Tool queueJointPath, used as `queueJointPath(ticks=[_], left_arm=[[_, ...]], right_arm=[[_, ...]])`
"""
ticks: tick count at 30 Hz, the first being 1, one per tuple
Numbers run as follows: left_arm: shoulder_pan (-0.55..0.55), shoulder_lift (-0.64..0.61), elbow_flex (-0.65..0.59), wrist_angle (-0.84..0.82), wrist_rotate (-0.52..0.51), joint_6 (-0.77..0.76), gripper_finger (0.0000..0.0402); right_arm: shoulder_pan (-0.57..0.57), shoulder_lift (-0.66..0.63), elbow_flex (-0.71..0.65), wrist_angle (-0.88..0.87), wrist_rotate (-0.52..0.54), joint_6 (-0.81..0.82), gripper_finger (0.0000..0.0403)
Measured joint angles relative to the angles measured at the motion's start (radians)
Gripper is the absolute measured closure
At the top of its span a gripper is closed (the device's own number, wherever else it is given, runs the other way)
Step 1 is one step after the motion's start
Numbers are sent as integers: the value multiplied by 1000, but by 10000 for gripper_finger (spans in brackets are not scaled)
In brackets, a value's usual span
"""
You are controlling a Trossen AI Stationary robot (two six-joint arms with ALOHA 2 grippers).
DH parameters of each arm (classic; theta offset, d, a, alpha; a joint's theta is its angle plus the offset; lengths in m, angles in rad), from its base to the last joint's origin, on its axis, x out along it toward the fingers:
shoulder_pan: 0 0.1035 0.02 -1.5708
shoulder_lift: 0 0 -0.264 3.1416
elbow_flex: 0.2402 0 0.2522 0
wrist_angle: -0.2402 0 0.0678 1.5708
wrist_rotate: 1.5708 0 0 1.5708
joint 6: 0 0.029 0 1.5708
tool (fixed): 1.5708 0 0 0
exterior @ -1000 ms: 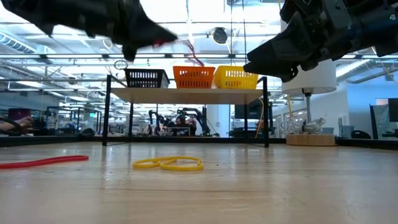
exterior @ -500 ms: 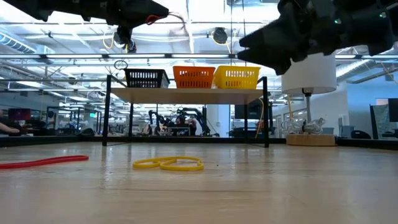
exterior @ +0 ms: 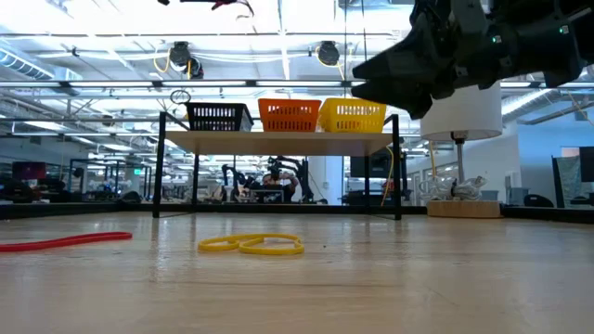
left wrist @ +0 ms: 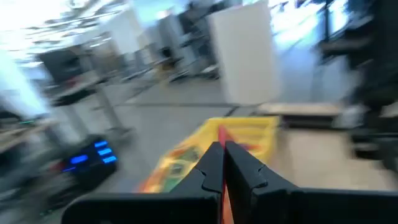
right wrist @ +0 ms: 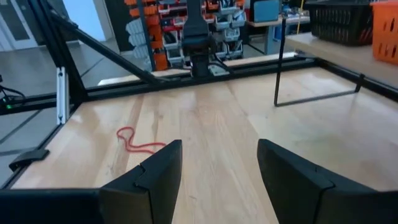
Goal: Pick & Place Office Desk Supplies
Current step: Put the red rubberband into the black bin on the shelf, then put the yellow rubberband into the black bin on the shelf
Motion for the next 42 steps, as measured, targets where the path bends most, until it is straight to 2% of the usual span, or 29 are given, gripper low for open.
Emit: queueJointPath(ticks=[2,5,11,19,30,36,42], left_arm=[[24,4,44,-61,-44,30,402],[74,2,97,-101,-45,43,402],[184,4,112,-158,-41,26,402],[325,11,114,-250,71,-31,401],[450,12,114,-359,106,-62,399],[490,12,113,-417,323,-96,368],[518,12,113,-474,355,-141,307]], right_arm=[[0,16,0,-4,0,2,204],[0,36,0,0,-2,20,204],[0,70,0,5,-1,29,204],[0,71,0,6,-2,29,204],[0,71,0,7,-2,29,204],[0,71,0,5,-2,29,204],[1,71,0,5,-2,29,204]])
